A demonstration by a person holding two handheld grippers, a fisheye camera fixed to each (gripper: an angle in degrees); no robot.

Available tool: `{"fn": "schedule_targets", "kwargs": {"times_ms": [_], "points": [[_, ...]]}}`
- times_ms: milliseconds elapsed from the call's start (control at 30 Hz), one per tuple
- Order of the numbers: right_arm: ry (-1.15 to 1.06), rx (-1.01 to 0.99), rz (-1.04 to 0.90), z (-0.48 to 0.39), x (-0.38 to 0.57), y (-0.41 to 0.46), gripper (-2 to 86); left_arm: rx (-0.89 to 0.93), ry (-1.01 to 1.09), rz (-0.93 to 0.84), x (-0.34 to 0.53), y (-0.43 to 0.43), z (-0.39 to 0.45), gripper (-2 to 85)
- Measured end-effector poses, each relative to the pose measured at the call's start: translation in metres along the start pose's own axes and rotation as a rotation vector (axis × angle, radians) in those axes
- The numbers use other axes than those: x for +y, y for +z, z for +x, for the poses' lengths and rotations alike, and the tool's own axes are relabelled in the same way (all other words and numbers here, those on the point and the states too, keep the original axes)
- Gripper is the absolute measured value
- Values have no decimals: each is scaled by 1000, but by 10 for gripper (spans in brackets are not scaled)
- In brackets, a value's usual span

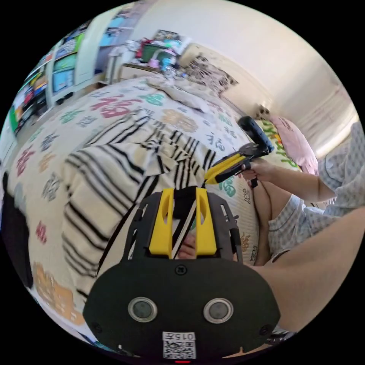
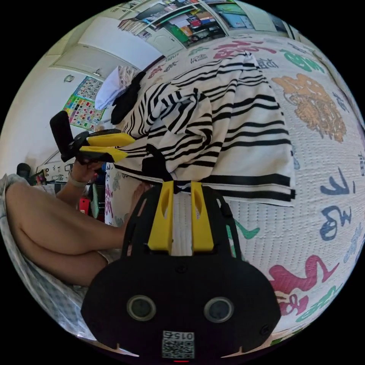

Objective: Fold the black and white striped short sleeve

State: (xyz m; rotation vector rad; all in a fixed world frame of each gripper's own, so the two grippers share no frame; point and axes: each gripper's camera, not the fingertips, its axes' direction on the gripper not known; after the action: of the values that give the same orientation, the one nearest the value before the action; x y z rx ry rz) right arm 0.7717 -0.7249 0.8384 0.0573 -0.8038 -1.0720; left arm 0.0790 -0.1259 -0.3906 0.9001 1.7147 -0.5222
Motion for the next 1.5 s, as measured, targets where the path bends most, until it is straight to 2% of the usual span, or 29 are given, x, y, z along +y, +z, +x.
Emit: {"fn": "schedule_targets", "kwargs": {"times_ms": [67,200,267,367,433,467,533,567,600,633,767,833,967,1033,1133,1200,1333,1500], "points": [[38,-43,24,-1,8,2,80,14,72,-58,-10,22,16,91],[110,-83,70,-1,30,-2,51,-127,182,-245,-5,58,44,65],[124,-99,87,-2,40,-5,30,-112,153,-220,4,49,46,32],[137,-238,201,-4,63,-28,10,8,19,-72,27,3,36,9],[164,-424,429,-3,92,-68,3,186,-172,215,59,-63,13,1],[163,-461,492,-4,101,-80,2,236,-221,304,69,-82,7,0],[135,-550,693,-14,130,-126,-1,411,-351,693,115,-156,-7,-4],[112,-576,746,-19,136,-139,-1,438,-365,779,125,-173,-6,-4],[41,-644,843,-30,146,-163,-2,472,-344,908,139,-204,2,-5],[-54,-690,914,-48,152,-186,-2,482,-268,961,141,-229,19,-6],[-277,-640,1115,-112,166,-258,-3,417,-67,1168,146,-298,84,-6],[-430,-659,1243,-153,182,-298,-3,330,85,1328,159,-342,127,-5],[-566,-493,1473,-218,224,-348,-2,43,308,1509,184,-391,209,-5],[-649,-312,1682,-261,261,-367,-2,-138,444,1635,201,-409,258,-4],[-719,-53,1911,-306,299,-378,-3,-238,566,1739,214,-427,296,-5],[-739,50,1980,-325,309,-385,-3,-225,587,1773,216,-437,304,-5],[-761,133,1990,-345,304,-405,-3,-276,572,1811,211,-451,310,-5],[-704,246,2022,-342,277,-414,-4,-403,576,1765,186,-446,301,-5]]}}
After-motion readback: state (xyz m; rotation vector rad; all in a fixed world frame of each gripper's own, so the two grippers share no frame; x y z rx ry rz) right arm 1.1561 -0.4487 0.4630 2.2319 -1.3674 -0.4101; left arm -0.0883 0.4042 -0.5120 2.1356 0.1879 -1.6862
